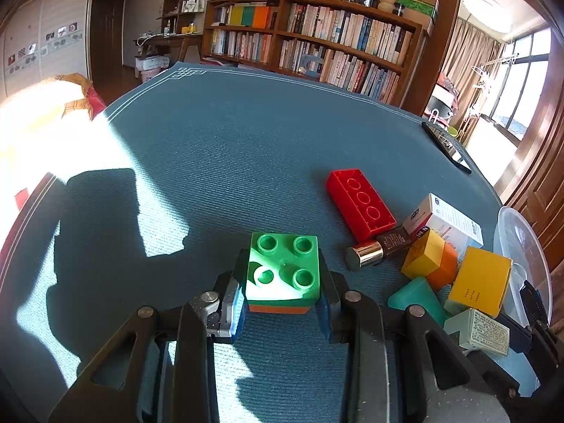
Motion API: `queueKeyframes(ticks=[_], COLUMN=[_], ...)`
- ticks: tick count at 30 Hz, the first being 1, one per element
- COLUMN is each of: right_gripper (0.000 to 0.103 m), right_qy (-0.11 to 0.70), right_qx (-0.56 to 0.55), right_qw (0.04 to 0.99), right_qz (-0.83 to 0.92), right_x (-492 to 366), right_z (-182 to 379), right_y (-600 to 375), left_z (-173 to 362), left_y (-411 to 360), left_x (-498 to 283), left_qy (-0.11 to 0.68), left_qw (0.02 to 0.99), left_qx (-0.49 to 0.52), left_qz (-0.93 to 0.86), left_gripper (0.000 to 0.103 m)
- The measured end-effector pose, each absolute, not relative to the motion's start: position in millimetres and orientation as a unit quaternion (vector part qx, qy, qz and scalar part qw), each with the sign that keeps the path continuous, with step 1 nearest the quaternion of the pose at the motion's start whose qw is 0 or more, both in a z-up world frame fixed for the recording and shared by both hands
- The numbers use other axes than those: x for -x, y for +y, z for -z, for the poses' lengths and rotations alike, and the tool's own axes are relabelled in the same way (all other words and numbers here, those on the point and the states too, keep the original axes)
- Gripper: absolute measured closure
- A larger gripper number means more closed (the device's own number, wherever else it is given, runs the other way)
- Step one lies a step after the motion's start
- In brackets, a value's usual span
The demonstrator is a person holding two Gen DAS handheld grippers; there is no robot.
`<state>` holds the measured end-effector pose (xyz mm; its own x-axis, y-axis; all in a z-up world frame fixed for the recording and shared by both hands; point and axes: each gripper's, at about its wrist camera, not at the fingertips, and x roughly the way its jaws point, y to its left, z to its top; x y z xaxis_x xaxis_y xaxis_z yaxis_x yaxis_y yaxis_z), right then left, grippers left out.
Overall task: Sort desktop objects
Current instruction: 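Grasp the white-green printed medicine box with the right tool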
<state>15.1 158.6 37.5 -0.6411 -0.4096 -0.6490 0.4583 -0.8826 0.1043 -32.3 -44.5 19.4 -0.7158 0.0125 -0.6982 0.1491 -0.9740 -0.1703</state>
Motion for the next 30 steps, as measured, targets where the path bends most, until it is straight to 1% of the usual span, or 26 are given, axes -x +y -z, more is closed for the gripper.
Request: queueKeyframes(ticks=[2,4,10,17,18,20,23,30], right_gripper=[0.056,0.060,0.061,0.061,0.063,0.075,0.076,0.076], right_qy=[0.046,0.061,0.088,0.097,0.097,0.096,0.091,0.051], right_qx=[-0.349,-0.348,-0.343,-0.334,-0.332,-0.331,-0.331,-0.314], right_qw=[0.242,0.242,0.239,0.241,0.241,0.245,0.247,0.260], right_qz=[0.904,0.904,0.904,0.906,0.907,0.906,0.906,0.912], right_x=[-19,-22,-25,-16,-17,-18,-21,-34], right_z=[-38,-37,-37,-36,-36,-36,-37,-51], right_y=[156,152,139,131,131,130,130,136], left_z=[-20,-21,-21,-20,-20,-20,-21,-26], left_y=[-42,-40,-35,-33,-33,-33,-32,-27], left_x=[33,32,31,33,33,32,31,29], left_qy=[0.106,0.103,0.096,0.090,0.090,0.089,0.085,0.072], left_qw=[0.035,0.033,0.030,0.030,0.030,0.030,0.029,0.032], left_qx=[-0.375,-0.373,-0.372,-0.374,-0.374,-0.374,-0.371,-0.358], left_qz=[0.920,0.921,0.923,0.923,0.923,0.923,0.924,0.930], left_gripper=[0.068,0.068,0.068,0.068,0.068,0.068,0.068,0.068])
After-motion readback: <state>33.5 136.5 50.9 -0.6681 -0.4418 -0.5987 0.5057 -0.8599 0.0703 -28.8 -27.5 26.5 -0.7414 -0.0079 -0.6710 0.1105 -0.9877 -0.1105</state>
